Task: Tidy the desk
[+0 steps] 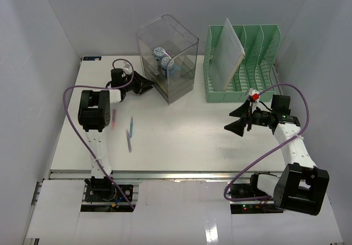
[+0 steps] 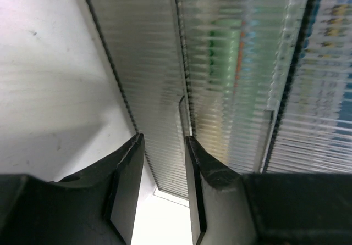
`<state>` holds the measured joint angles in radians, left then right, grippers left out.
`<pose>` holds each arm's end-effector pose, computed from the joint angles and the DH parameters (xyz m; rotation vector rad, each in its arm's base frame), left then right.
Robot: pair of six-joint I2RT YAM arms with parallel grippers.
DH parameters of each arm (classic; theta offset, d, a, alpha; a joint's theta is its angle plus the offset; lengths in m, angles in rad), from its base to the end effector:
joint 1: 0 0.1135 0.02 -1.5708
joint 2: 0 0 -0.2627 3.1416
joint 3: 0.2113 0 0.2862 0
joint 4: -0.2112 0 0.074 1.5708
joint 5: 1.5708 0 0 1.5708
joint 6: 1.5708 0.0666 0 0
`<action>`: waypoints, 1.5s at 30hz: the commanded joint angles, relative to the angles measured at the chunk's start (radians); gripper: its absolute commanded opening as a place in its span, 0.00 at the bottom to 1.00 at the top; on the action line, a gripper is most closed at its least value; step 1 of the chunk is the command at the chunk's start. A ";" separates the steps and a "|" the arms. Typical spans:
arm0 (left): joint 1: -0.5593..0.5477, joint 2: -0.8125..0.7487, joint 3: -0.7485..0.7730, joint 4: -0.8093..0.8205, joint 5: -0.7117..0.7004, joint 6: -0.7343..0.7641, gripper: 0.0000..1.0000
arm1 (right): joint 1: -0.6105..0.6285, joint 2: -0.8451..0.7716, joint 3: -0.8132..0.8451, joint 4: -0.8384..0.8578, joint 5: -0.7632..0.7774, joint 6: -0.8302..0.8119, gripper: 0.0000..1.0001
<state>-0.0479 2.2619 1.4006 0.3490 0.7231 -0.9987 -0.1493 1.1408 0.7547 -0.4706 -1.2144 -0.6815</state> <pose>0.5206 -0.0691 0.0820 -0.5718 2.1697 -1.3581 0.2625 0.0236 0.2290 -0.9638 1.6844 0.9113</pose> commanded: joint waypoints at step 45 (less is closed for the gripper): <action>0.207 -0.330 -0.250 -0.088 0.185 0.196 0.98 | 0.027 -0.011 0.005 -0.053 0.009 -0.088 0.88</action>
<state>0.1619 2.0961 1.1252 0.3673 0.9048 -0.9188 -0.1462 1.1517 0.7547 -0.4956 -1.2028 -0.7275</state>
